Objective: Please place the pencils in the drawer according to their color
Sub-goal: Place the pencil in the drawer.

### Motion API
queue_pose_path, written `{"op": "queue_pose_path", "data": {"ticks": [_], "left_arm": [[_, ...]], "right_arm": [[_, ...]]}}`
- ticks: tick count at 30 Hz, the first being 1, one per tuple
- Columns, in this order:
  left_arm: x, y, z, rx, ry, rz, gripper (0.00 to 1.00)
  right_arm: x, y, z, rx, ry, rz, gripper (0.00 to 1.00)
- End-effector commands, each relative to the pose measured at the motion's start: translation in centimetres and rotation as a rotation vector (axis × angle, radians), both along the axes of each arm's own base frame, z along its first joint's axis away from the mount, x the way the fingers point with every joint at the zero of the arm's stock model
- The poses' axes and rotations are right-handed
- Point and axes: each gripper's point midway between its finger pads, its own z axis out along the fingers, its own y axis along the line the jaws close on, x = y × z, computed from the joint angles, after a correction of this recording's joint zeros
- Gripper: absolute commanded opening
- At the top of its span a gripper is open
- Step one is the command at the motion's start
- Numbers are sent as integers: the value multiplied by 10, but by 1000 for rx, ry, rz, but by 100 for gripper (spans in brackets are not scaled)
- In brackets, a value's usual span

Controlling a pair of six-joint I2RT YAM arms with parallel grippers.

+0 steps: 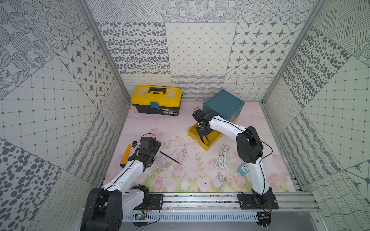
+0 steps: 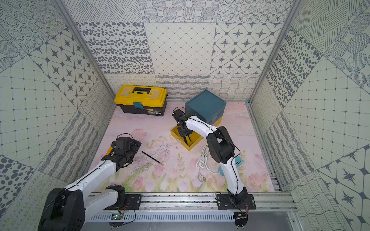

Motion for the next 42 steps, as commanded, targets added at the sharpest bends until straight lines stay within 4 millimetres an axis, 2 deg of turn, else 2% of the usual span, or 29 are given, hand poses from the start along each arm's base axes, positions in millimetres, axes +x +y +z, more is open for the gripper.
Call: {"op": "queue_pose_path", "data": {"ticks": [1, 9, 14, 21, 27, 31, 35, 42], "left_arm": [[5, 0, 6, 5, -26, -10, 99], [4, 1, 8, 9, -29, -8, 99], [4, 1, 9, 9, -32, -8, 99], [4, 1, 9, 9, -33, -8, 99], [4, 2, 10, 16, -35, -7, 99], [2, 7, 13, 43, -28, 3, 99], [-1, 11, 17, 63, -33, 14, 99], [-13, 26, 23, 119, -12, 53, 99]], "right_arm": [[2, 2, -11, 19, 12, -20, 10], [3, 3, -9, 35, 12, -21, 22], [4, 5, 5, 58, -10, -24, 25], [1, 6, 46, 124, -66, -29, 26], [-12, 15, 87, 197, -113, -5, 27], [-29, 35, 103, 248, -113, 50, 27], [-50, 65, 111, 281, -102, 136, 27], [-90, 127, 103, 282, -71, 322, 27]]}}
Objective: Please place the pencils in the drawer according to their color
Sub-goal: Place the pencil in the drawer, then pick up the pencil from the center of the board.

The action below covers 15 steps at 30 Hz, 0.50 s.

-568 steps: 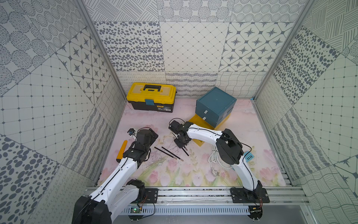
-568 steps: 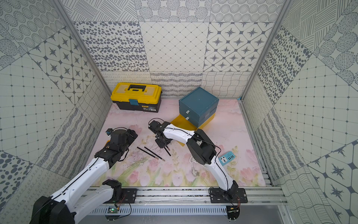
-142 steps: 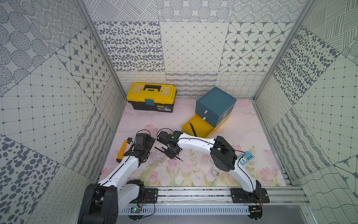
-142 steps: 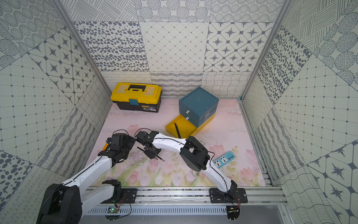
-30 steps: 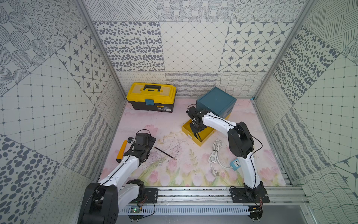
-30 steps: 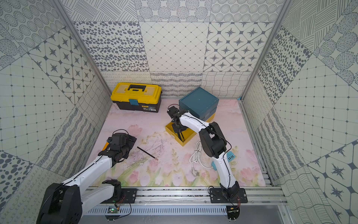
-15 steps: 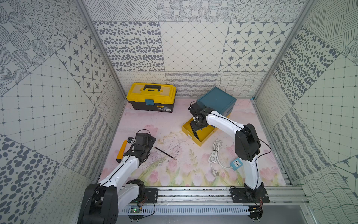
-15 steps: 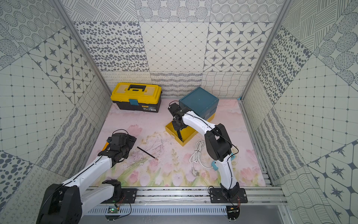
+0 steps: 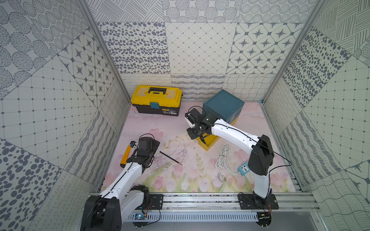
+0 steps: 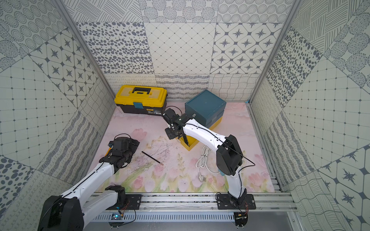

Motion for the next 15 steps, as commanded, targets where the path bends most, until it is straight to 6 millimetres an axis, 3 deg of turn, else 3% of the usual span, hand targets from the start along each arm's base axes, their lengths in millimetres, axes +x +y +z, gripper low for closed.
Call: {"op": "queue_pose_path", "data": {"ticks": [1, 8, 15], "left_arm": [[-13, 20, 6, 97, 39, 43, 99], [-38, 47, 24, 189, 45, 142, 99], [-59, 64, 40, 216, -52, 257, 99]], "right_arm": [[-14, 35, -4, 6, -8, 102, 26], [-42, 74, -37, -69, 30, 227, 26], [-65, 99, -66, -117, 78, 325, 26]]}}
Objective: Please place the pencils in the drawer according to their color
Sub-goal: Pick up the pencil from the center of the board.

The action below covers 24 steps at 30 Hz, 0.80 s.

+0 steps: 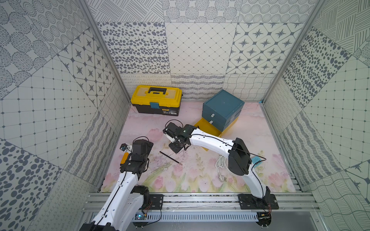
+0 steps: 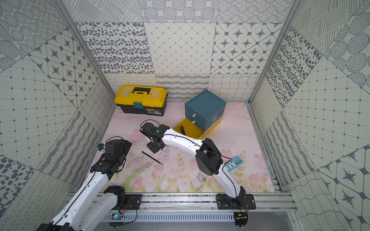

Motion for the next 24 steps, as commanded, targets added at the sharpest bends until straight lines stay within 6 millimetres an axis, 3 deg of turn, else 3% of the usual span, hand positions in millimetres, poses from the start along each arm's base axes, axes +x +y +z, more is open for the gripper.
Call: {"op": "queue_pose_path", "data": {"ticks": [1, 14, 24], "left_arm": [[-29, 25, 1, 80, 6, 128, 99], [-44, 34, 9, 107, -56, 173, 99], [-43, 33, 7, 105, -53, 167, 99]], "right_arm": [[-11, 11, -10, -26, 19, 59, 26], [-38, 28, -52, -111, 100, 136, 30], [-37, 25, -69, -161, 113, 123, 30]]}}
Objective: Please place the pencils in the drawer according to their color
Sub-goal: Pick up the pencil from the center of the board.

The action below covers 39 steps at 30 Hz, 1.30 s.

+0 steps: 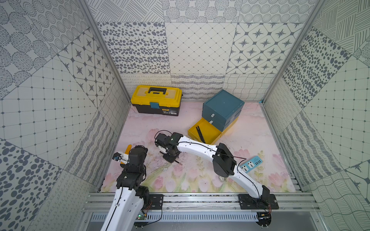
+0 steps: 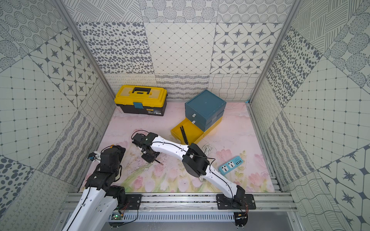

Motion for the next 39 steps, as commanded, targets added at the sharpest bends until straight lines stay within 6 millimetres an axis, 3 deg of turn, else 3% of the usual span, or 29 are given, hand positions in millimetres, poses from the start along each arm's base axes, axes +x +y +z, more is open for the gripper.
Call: {"op": "queue_pose_path", "data": {"ticks": [1, 15, 25, 32, 39], "left_arm": [[-5, 8, 0, 29, 10, 45, 99], [-3, 7, -2, 28, 14, 36, 99], [-2, 7, -4, 30, 27, 34, 99], [2, 6, -6, 24, 24, 24, 99], [8, 2, -4, 31, 21, -8, 99]], "right_arm": [[1, -2, -9, -33, -1, -5, 30], [-7, -22, -40, -153, 73, -37, 23], [-10, -60, -72, -326, 129, -102, 9], [-2, -74, -74, -369, 109, -128, 0], [4, -63, -55, -281, 105, -129, 0]]}}
